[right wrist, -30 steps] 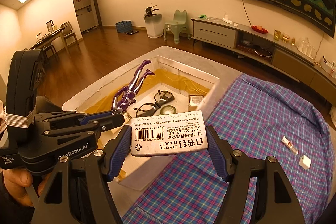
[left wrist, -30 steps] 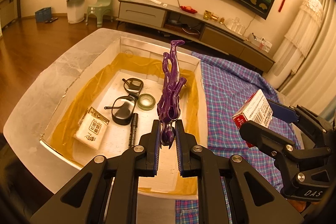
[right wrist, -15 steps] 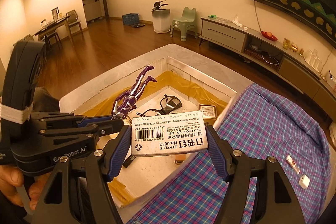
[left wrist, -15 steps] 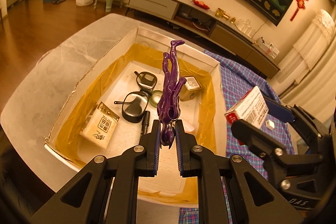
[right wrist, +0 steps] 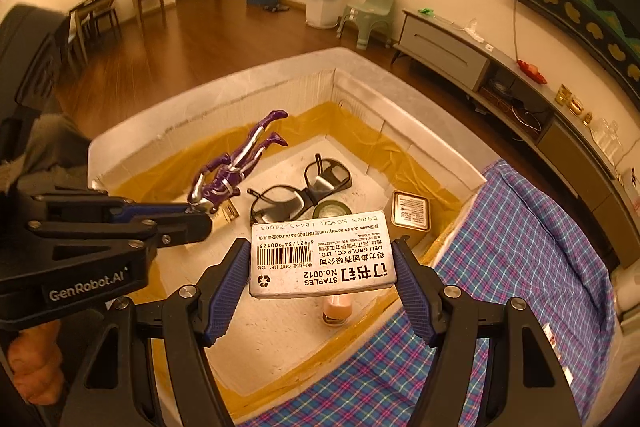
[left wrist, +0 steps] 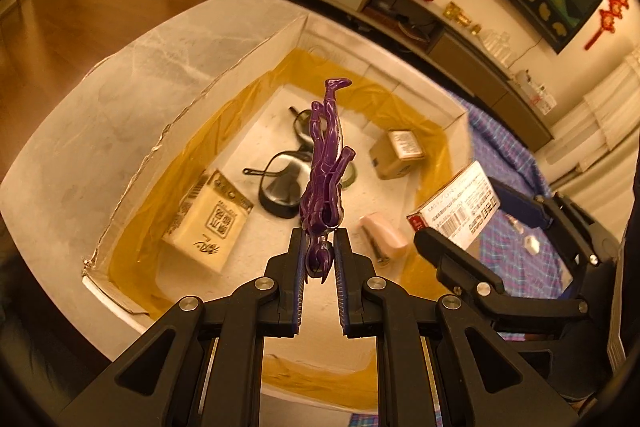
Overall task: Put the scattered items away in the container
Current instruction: 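Open the left tool to drop the figure while the right tool releases the staples box, then withdraw both tools from the box back over the plaid shirt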
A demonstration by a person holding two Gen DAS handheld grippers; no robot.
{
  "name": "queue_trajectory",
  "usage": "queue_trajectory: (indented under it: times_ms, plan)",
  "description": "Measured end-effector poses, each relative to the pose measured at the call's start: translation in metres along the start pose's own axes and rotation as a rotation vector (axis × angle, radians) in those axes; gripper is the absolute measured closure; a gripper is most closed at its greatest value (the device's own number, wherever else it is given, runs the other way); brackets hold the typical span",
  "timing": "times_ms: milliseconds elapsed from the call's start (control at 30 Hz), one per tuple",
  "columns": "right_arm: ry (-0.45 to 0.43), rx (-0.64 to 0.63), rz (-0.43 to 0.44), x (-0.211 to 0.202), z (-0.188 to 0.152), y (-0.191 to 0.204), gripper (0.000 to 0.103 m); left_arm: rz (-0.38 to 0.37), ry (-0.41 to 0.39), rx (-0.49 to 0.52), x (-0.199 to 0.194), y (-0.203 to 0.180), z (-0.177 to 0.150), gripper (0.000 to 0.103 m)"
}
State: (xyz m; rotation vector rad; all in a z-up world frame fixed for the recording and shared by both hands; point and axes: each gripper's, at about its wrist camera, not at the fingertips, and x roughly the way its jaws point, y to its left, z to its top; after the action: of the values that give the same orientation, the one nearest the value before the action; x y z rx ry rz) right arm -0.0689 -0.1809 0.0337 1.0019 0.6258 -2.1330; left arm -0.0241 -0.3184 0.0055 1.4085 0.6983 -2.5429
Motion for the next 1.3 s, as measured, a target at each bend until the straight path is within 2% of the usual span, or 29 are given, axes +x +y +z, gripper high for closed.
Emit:
queue_trajectory:
  times_ms: [300, 367, 400, 433, 767, 933, 1133, 1300]
  plan:
    - [0.083, -0.041, -0.008, 0.034, 0.0, 0.004, 0.032, 0.069, 0.024, 0.028, 0.016, 0.01, 0.001, 0.087]
    - [0.085, -0.037, -0.011, 0.036, 0.0, 0.003, 0.032, 0.075, 0.026, 0.032, 0.017, 0.012, 0.0, 0.076]
    - [0.086, -0.031, -0.015, 0.037, -0.001, 0.003, 0.031, 0.074, 0.025, 0.03, 0.018, 0.013, 0.001, 0.068]
    - [0.086, -0.023, -0.013, 0.038, -0.001, 0.001, 0.031, 0.069, 0.02, 0.028, 0.017, 0.013, 0.001, 0.065]
    - [0.073, 0.04, -0.002, 0.031, -0.006, -0.006, 0.031, 0.06, -0.008, 0.013, 0.005, 0.019, 0.0, 0.064]
    - [0.021, 0.105, 0.014, 0.012, -0.011, -0.013, 0.031, 0.094, -0.067, 0.062, -0.009, 0.009, -0.007, 0.064]
    - [-0.151, 0.191, 0.069, -0.042, -0.028, -0.02, 0.031, 0.123, -0.2, 0.157, -0.04, -0.019, -0.021, 0.063]
    - [-0.251, 0.259, 0.099, -0.083, -0.053, -0.034, 0.031, 0.136, -0.276, 0.251, -0.057, -0.055, -0.039, 0.063]
